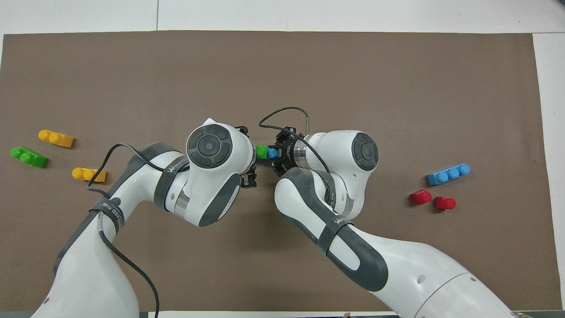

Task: Remove green block with left arm and hold with right
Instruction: 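Pull the green brick off the blue brick with both grippers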

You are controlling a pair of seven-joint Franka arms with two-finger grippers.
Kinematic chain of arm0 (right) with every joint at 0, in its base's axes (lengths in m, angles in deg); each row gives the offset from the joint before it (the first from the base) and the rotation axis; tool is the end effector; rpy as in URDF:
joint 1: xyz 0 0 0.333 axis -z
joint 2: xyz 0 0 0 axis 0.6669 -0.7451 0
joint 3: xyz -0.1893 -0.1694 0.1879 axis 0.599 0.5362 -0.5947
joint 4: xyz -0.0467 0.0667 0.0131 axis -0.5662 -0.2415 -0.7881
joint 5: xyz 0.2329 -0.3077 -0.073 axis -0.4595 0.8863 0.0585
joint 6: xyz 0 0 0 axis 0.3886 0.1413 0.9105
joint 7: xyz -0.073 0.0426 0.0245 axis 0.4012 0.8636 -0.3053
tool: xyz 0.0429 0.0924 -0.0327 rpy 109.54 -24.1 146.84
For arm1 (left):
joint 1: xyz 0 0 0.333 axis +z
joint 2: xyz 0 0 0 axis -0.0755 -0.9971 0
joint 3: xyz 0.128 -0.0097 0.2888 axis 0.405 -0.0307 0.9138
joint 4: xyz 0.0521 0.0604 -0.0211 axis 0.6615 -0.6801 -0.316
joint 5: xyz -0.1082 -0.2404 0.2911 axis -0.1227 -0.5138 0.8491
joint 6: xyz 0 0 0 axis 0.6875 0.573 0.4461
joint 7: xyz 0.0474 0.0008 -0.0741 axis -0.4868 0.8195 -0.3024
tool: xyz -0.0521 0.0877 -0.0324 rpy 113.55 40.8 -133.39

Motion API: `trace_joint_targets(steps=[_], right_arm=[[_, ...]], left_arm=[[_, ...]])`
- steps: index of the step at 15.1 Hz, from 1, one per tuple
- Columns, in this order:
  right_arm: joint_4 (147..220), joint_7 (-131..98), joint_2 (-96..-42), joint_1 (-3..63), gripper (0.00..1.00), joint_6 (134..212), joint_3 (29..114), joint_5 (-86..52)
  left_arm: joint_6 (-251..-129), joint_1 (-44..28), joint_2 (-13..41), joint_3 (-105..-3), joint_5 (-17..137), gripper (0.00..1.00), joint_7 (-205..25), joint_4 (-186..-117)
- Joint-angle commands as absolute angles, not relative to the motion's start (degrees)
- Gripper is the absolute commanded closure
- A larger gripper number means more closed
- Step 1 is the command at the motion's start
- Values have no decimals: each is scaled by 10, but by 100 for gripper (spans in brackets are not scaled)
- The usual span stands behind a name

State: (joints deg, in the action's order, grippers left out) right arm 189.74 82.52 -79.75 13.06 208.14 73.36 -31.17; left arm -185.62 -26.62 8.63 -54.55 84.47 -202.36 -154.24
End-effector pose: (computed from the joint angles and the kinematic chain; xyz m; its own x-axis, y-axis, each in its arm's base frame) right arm 0.5532 0.3442 0.2817 -0.0541 -0.8496 -0.5246 -0.9907 0.1115 -0.0784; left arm 0.5099 -0.3478 0.3514 -0.0708 0.9932 -0.0929 0.9947 0.0772 0.0674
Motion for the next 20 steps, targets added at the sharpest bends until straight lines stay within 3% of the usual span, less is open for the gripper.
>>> trace_joint_targets(steps=[1,2,3,11,20], right_arm=[[1899,822,-800,127,100,2100,734,-327],[1899,822,-801,127,100,2100,734,-327],[1899,822,-801,126,100,2102,734,-327],[1899,823,-802,116,100,2115,735,-327],[1902,822,-801,116,100,2117,735,-327]], left_arm=[[-1875,-266,74,-542,869,33,-2035,-1538],[-1875,-266,74,-542,871,53,-2035,-1538],[-1876,-266,74,-542,877,97,-2035,-1537],[-1861,-263,82,-542,906,100,-2028,-1532],[-1725,-174,135,-546,899,100,-1918,-1472]])
